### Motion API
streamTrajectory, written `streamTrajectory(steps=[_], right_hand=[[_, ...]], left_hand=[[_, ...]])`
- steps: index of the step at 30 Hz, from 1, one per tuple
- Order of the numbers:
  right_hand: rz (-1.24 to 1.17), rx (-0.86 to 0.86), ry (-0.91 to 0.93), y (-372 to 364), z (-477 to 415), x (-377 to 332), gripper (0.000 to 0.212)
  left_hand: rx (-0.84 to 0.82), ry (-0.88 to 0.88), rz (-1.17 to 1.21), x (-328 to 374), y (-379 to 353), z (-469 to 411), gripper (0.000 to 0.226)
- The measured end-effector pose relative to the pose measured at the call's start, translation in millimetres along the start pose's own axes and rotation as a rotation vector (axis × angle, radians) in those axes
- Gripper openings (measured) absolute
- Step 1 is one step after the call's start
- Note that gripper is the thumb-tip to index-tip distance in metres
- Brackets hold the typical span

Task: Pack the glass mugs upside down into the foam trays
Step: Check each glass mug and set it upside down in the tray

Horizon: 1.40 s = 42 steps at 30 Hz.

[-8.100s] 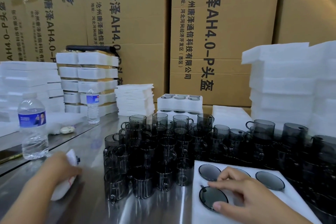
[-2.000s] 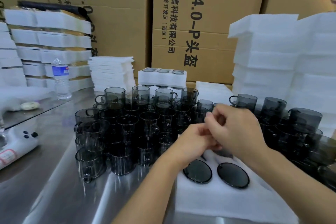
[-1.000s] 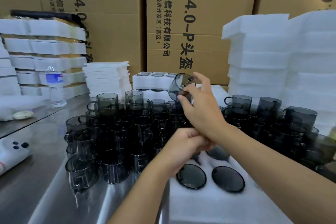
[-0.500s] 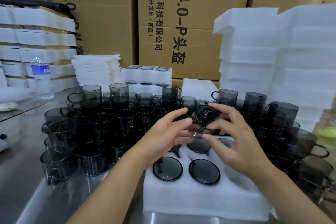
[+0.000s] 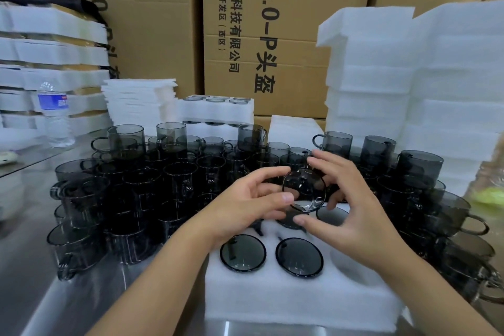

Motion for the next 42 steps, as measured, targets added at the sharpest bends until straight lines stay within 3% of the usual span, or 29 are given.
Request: streamTrajectory(steps=[7, 13, 19, 26, 32, 38, 42], right_hand=[[-0.005, 0.01, -0.048, 0.1, -0.2, 7.6, 0.073], [-0.057, -0.037, -0.103, -6.4, 1.4, 14.9, 0.086], [-0.035, -0.076, -0.087, -9.2, 1.6, 11.8, 0.072], [-0.085, -0.117, -0.094, -13.0, 2.6, 10.6, 0.068], [-0.069, -0.124, -0.075, -14.6, 2.6, 8.4, 0.07], [-0.189, 0.005, -0.176, 15.5, -1.2, 17.5, 0.059], [-0.193, -0.135, -0.287, 24.0, 0.3, 24.8, 0.065]], left_hand=[[-0.018, -0.021, -0.002, 3.0, 0.1, 1.4, 0.058], [-0.01, -0.033, -0.049, 3.8, 1.1, 0.9, 0.07], [-0.012, -0.049, -0.106, 4.0, 1.0, 0.2, 0.075], [-0.016, -0.057, -0.045, 5.4, -1.4, 0.5, 0.054], [-0.035, -0.069, -0.059, 7.2, -3.9, 0.7, 0.065], [-0.036, -0.061, -0.052, 4.7, -5.1, 1.1, 0.061], [-0.014, -0.047, -0.046, 3.0, -2.6, -0.4, 0.056]])
Point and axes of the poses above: each hand's wrist, its own z-axis away from the middle knuckle, its own y-axis out of the back of the hand, x = y × z, the point moved 10 cm from there along -z, towards the middle knuckle, and after that the axes turned 4 degrees about x, right-handed, at the moved point
